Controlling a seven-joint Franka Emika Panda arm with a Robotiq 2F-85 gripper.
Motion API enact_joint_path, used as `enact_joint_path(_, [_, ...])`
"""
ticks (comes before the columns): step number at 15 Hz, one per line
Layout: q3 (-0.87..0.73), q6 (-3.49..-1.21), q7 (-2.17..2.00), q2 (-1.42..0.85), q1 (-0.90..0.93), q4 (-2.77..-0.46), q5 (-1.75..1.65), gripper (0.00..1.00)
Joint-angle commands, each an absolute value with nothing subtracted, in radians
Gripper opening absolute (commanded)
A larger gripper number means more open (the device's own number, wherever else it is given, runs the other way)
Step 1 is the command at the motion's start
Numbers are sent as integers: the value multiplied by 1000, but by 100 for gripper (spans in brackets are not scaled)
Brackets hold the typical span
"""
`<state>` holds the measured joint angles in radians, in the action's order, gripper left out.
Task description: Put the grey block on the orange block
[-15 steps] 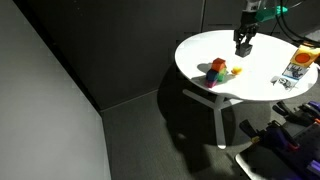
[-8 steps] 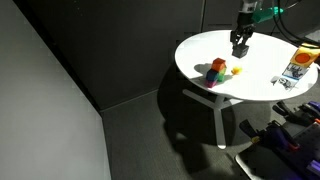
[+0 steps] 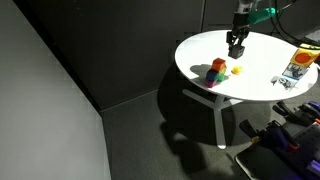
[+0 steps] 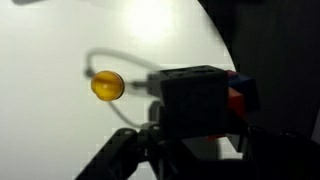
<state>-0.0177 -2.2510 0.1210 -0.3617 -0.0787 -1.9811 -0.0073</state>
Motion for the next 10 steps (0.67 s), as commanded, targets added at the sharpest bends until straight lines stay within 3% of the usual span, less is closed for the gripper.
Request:
enact_joint_path(1, [-13, -2255, 127, -375, -65, -1960, -10, 34])
enact_joint_path(10, [7, -2288, 127, -407, -32, -1939, -10, 34])
